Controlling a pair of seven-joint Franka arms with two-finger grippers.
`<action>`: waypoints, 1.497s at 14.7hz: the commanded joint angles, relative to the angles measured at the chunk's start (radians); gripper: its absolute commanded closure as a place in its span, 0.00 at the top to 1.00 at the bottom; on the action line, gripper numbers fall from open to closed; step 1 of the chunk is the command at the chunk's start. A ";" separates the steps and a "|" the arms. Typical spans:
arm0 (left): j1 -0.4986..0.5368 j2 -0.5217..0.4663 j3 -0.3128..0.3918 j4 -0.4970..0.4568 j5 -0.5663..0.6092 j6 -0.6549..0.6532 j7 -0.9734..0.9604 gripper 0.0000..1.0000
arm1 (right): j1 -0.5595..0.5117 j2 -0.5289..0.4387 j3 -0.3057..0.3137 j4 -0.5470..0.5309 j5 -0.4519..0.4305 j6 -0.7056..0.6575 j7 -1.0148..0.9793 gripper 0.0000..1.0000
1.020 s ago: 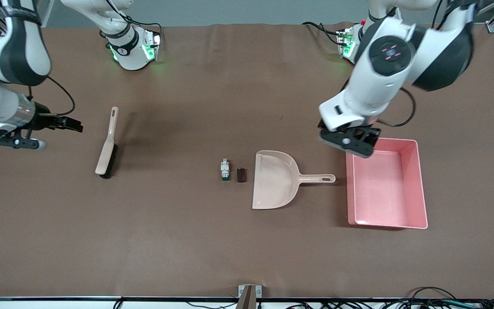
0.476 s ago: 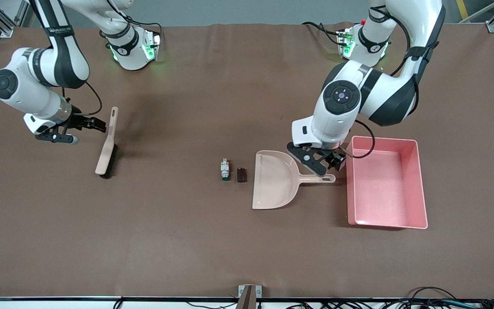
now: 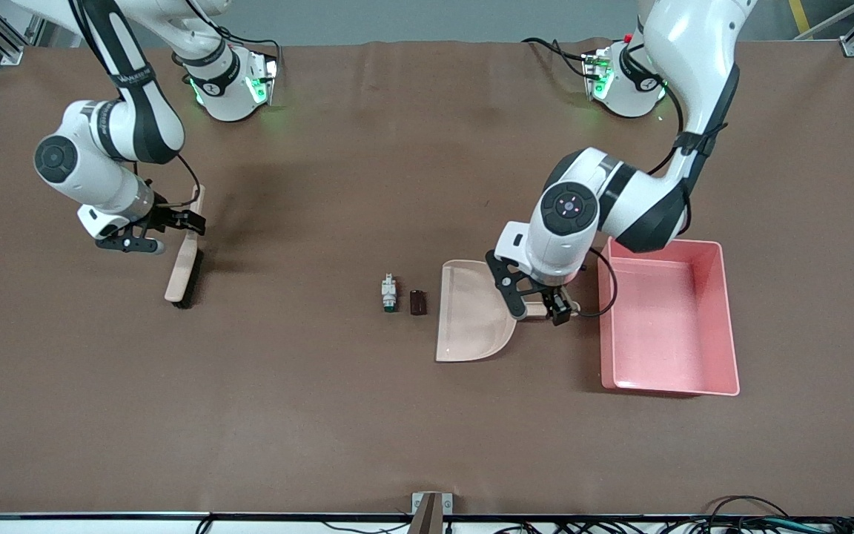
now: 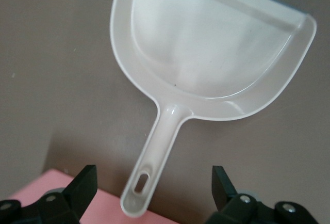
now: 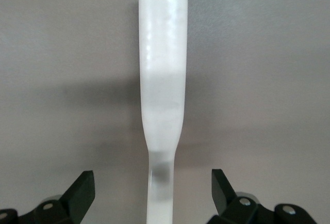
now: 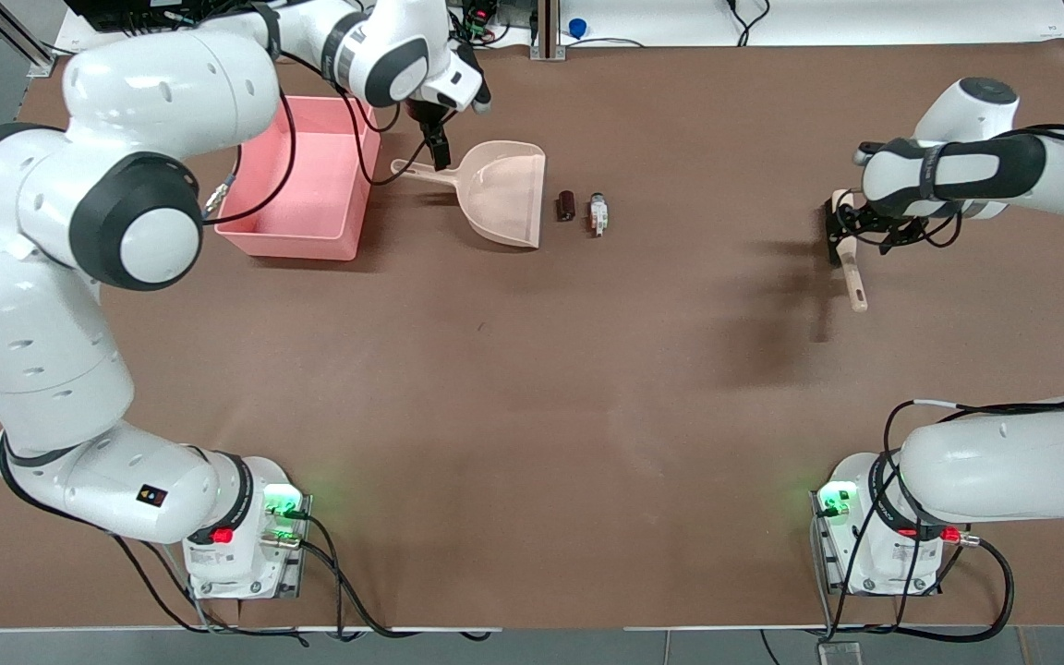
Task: Clean e-waste and dump in bin
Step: 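Grip the dustpan with the left gripper while the right gripper grips the brush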
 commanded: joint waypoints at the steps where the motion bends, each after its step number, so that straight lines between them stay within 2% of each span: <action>1: 0.009 0.032 -0.006 0.022 0.041 0.025 0.112 0.96 | 0.006 0.037 -0.001 -0.008 0.016 0.042 -0.006 1.00; 5: 0.006 0.068 -0.006 0.022 0.102 0.026 0.157 0.93 | 0.006 0.036 -0.001 -0.021 0.016 0.032 -0.006 0.93; 12: 0.000 0.094 -0.007 0.021 0.110 0.038 0.233 0.88 | 0.006 0.011 0.001 -0.064 0.016 0.027 -0.008 0.83; 15: -0.002 0.110 -0.009 0.022 0.110 0.040 0.242 0.80 | 0.004 -0.013 0.001 -0.066 0.016 -0.011 -0.009 0.80; 17: -0.008 0.124 -0.007 0.024 0.107 0.042 0.236 0.79 | 0.004 -0.016 0.001 -0.066 0.016 -0.013 -0.011 0.74; 20: -0.009 0.131 -0.007 0.024 0.107 0.042 0.233 0.79 | 0.003 -0.016 -0.001 -0.066 0.016 -0.014 -0.011 0.58; 22: -0.009 0.133 -0.007 0.024 0.107 0.042 0.233 0.74 | 0.003 -0.016 -0.001 -0.066 0.016 -0.014 -0.011 0.50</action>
